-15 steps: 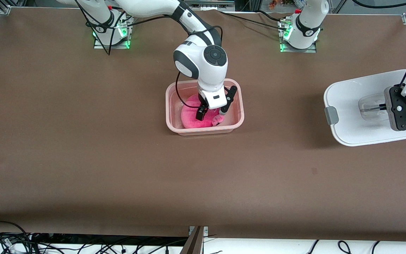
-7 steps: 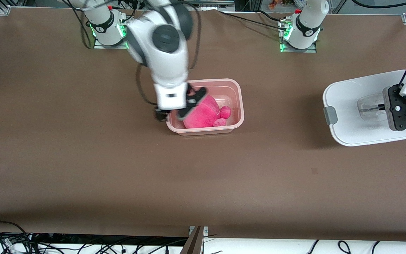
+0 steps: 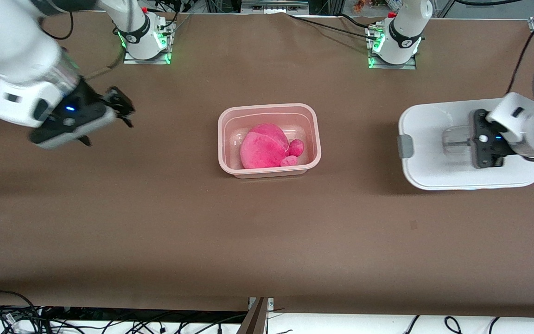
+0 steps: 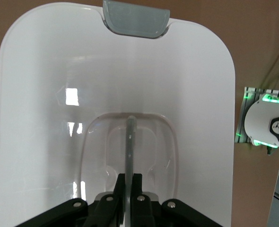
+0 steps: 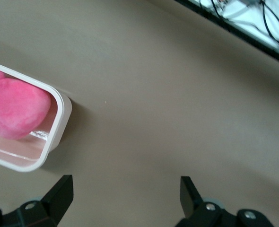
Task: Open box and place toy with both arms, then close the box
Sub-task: 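Release the toy and withdraw the right gripper while the left gripper lifts the lid, then carry the lid over the box with the left gripper and lower it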
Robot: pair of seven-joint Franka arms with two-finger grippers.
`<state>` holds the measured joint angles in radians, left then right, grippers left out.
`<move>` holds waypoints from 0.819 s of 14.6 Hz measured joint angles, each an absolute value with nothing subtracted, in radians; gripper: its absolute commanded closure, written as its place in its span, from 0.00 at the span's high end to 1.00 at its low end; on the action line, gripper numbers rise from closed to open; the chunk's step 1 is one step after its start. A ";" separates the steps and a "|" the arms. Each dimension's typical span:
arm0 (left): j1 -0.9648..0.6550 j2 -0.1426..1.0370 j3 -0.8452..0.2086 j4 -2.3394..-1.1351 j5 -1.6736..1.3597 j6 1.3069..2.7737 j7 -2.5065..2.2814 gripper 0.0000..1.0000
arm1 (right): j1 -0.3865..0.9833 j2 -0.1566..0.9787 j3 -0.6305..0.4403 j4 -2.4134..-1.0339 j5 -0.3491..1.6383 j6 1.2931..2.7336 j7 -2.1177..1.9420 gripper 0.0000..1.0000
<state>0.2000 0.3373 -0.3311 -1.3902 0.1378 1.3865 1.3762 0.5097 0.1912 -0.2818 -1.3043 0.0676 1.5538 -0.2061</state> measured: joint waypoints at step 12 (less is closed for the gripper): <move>-0.028 0.431 -0.344 -1.393 -0.081 1.479 1.086 0.00 | 0.205 -0.059 -0.145 -1.595 0.071 1.525 -0.168 1.00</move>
